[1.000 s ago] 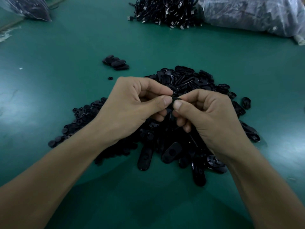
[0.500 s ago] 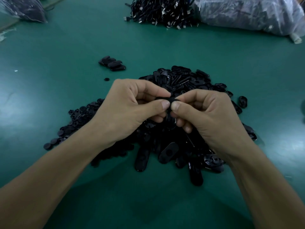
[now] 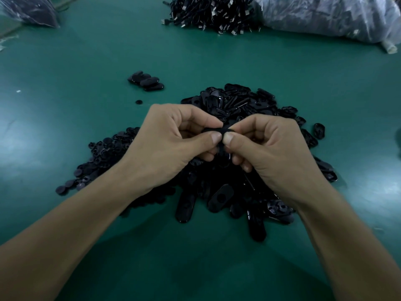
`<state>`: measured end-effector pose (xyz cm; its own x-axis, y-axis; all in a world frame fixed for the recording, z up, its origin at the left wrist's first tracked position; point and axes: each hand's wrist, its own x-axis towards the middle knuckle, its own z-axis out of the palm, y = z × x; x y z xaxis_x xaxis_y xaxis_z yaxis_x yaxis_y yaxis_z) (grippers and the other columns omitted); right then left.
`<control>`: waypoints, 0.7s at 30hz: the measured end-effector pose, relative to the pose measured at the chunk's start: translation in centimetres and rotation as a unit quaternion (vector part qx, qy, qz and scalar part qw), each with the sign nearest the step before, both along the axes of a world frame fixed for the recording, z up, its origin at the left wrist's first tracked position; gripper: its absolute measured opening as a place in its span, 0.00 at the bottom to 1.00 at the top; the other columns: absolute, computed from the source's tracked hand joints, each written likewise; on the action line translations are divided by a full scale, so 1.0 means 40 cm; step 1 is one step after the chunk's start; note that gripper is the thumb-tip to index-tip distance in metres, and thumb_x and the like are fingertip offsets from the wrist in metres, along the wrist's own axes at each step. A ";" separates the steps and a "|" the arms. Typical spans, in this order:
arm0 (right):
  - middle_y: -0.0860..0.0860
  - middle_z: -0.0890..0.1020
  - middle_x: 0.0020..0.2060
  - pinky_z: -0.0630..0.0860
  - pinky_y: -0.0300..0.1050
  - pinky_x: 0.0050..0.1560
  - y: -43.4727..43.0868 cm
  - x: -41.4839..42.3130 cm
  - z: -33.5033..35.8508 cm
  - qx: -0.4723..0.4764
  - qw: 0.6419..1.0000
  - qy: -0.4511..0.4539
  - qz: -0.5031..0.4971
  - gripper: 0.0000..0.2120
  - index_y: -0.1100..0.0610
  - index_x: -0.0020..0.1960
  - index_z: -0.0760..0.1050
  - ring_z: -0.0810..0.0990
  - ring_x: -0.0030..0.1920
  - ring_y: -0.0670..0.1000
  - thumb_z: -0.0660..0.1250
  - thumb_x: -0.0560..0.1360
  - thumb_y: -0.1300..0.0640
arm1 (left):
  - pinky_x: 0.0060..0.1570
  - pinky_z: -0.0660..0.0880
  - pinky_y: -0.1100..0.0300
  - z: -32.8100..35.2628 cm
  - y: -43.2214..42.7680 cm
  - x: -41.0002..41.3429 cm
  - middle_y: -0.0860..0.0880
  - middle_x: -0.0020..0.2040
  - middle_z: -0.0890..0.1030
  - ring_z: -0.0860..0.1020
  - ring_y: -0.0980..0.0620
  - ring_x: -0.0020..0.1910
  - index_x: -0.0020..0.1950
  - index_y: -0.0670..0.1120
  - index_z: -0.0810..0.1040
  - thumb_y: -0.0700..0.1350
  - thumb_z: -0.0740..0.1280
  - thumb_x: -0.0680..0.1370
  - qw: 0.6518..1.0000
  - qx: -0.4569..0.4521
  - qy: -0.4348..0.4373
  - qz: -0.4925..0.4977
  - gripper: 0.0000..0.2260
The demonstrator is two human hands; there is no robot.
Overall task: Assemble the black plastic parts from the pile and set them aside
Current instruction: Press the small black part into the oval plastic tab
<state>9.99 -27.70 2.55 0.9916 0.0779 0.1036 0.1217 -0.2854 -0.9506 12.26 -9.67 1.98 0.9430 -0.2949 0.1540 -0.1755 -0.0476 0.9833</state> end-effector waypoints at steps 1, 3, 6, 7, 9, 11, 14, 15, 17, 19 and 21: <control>0.53 0.83 0.32 0.74 0.35 0.28 -0.001 -0.001 0.001 0.002 1.000 -0.001 0.000 0.04 0.55 0.42 0.81 0.79 0.29 0.44 0.73 0.75 0.60 | 0.35 0.79 0.66 0.000 0.001 0.000 0.49 0.35 0.85 0.83 0.55 0.33 0.47 0.45 0.83 0.34 0.73 0.75 1.000 0.000 -0.001 0.000 0.07; 0.52 0.84 0.32 0.74 0.35 0.28 -0.005 -0.003 0.003 0.004 1.000 -0.005 0.000 0.04 0.55 0.42 0.81 0.79 0.29 0.44 0.73 0.75 0.60 | 0.35 0.79 0.66 -0.001 -0.001 -0.001 0.49 0.35 0.85 0.83 0.55 0.33 0.47 0.45 0.83 0.34 0.73 0.75 1.000 0.000 -0.001 -0.003 0.06; 0.53 0.84 0.32 0.74 0.35 0.28 -0.009 -0.005 0.005 -0.003 1.000 -0.013 0.005 0.04 0.54 0.42 0.82 0.80 0.28 0.45 0.73 0.75 0.61 | 0.35 0.78 0.66 -0.005 -0.002 0.000 0.49 0.35 0.85 0.83 0.55 0.32 0.47 0.44 0.82 0.34 0.73 0.75 1.000 0.006 -0.005 -0.007 0.06; 0.53 0.84 0.31 0.74 0.35 0.28 -0.010 -0.004 0.004 -0.008 1.000 -0.015 0.008 0.04 0.54 0.42 0.82 0.80 0.28 0.46 0.73 0.75 0.61 | 0.34 0.78 0.66 -0.006 -0.001 0.002 0.49 0.34 0.85 0.83 0.55 0.32 0.46 0.44 0.82 0.34 0.73 0.75 1.000 0.007 -0.007 -0.007 0.06; 0.53 0.84 0.31 0.74 0.36 0.28 -0.011 -0.003 0.002 -0.015 1.000 -0.019 0.011 0.04 0.53 0.43 0.82 0.80 0.29 0.49 0.73 0.76 0.60 | 0.34 0.78 0.66 -0.007 0.001 0.004 0.48 0.34 0.85 0.82 0.55 0.31 0.45 0.44 0.82 0.33 0.72 0.75 1.000 0.004 -0.011 -0.007 0.06; 0.53 0.84 0.32 0.75 0.37 0.29 -0.011 -0.001 0.001 -0.014 1.000 -0.021 0.013 0.04 0.53 0.44 0.83 0.81 0.29 0.50 0.73 0.76 0.60 | 0.34 0.78 0.66 -0.008 0.002 0.006 0.49 0.34 0.85 0.82 0.55 0.30 0.45 0.44 0.82 0.33 0.73 0.75 1.000 0.004 -0.014 -0.007 0.06; 0.52 0.85 0.33 0.75 0.36 0.30 -0.011 0.000 -0.002 -0.015 1.000 -0.023 0.015 0.04 0.52 0.45 0.83 0.82 0.31 0.47 0.72 0.76 0.60 | 0.34 0.78 0.67 -0.009 0.005 0.008 0.49 0.34 0.85 0.82 0.55 0.30 0.45 0.44 0.82 0.33 0.73 0.75 1.000 0.006 -0.014 -0.005 0.06; 0.51 0.85 0.34 0.76 0.36 0.31 -0.010 0.000 -0.004 -0.016 0.999 -0.024 0.014 0.04 0.52 0.46 0.83 0.82 0.31 0.47 0.72 0.77 0.60 | 0.34 0.78 0.66 -0.010 0.006 0.009 0.48 0.34 0.85 0.83 0.55 0.31 0.45 0.44 0.82 0.33 0.73 0.75 1.000 0.010 -0.017 -0.002 0.07; 0.50 0.85 0.34 0.76 0.35 0.32 -0.008 0.001 -0.005 -0.015 0.999 -0.030 0.007 0.06 0.52 0.48 0.84 0.82 0.32 0.45 0.70 0.77 0.62 | 0.35 0.80 0.65 -0.011 0.007 0.012 0.48 0.36 0.85 0.84 0.54 0.32 0.46 0.45 0.82 0.33 0.73 0.75 0.999 0.023 -0.024 0.012 0.07; 0.49 0.85 0.34 0.76 0.34 0.32 -0.008 0.002 -0.005 -0.006 0.999 -0.035 -0.006 0.08 0.53 0.50 0.84 0.82 0.32 0.44 0.69 0.78 0.64 | 0.36 0.80 0.64 -0.013 0.009 0.018 0.48 0.37 0.86 0.85 0.53 0.34 0.46 0.46 0.83 0.33 0.72 0.76 0.999 0.031 -0.025 0.025 0.08; 0.49 0.86 0.35 0.75 0.33 0.32 -0.008 0.003 -0.006 0.002 0.999 -0.037 -0.017 0.09 0.53 0.50 0.84 0.82 0.31 0.43 0.69 0.77 0.64 | 0.37 0.81 0.64 -0.015 0.014 0.024 0.47 0.37 0.86 0.85 0.52 0.35 0.47 0.47 0.83 0.35 0.72 0.76 0.998 0.039 -0.028 0.033 0.07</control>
<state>10.10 -28.01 2.33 0.9831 0.0429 0.1777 0.1825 -0.2867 -0.9405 13.21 -9.12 1.37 0.9515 -0.2453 0.1855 -0.2233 -0.1364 0.9652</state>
